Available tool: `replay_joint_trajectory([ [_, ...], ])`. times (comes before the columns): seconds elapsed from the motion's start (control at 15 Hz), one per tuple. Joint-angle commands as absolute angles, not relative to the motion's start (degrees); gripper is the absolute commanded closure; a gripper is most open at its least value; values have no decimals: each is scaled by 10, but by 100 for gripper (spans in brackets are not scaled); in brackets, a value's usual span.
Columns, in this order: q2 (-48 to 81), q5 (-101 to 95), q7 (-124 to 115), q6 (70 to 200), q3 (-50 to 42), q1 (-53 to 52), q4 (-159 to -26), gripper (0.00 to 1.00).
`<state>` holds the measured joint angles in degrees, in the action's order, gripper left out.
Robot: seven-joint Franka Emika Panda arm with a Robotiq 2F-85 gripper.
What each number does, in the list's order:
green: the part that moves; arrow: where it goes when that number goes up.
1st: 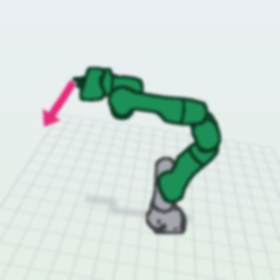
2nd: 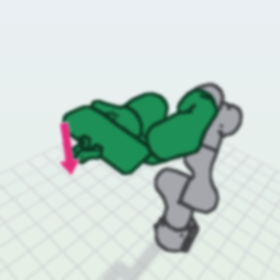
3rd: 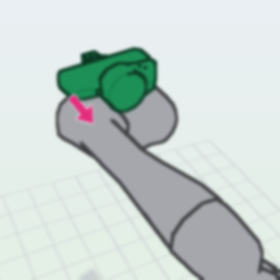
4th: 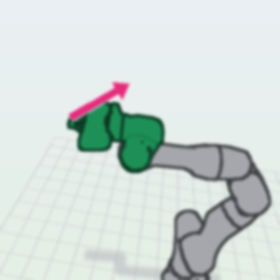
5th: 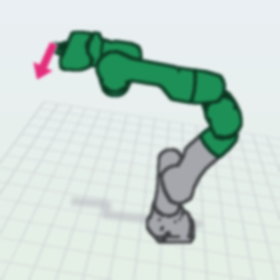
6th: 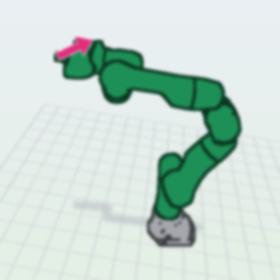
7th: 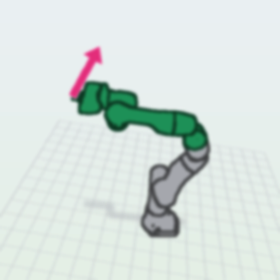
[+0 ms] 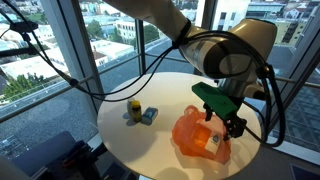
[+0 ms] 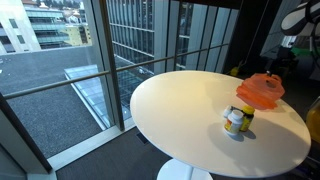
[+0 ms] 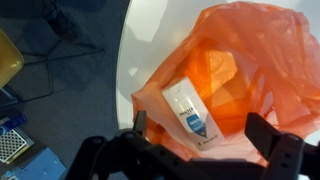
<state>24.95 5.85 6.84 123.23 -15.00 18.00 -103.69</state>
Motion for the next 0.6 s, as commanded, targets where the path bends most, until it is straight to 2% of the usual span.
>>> replay_joint_trajectory([
  [0.0,256,49,59,1250,-140,183,-1042,0],
  [0.53,286,24,44,1251,-134,171,-1040,0],
])
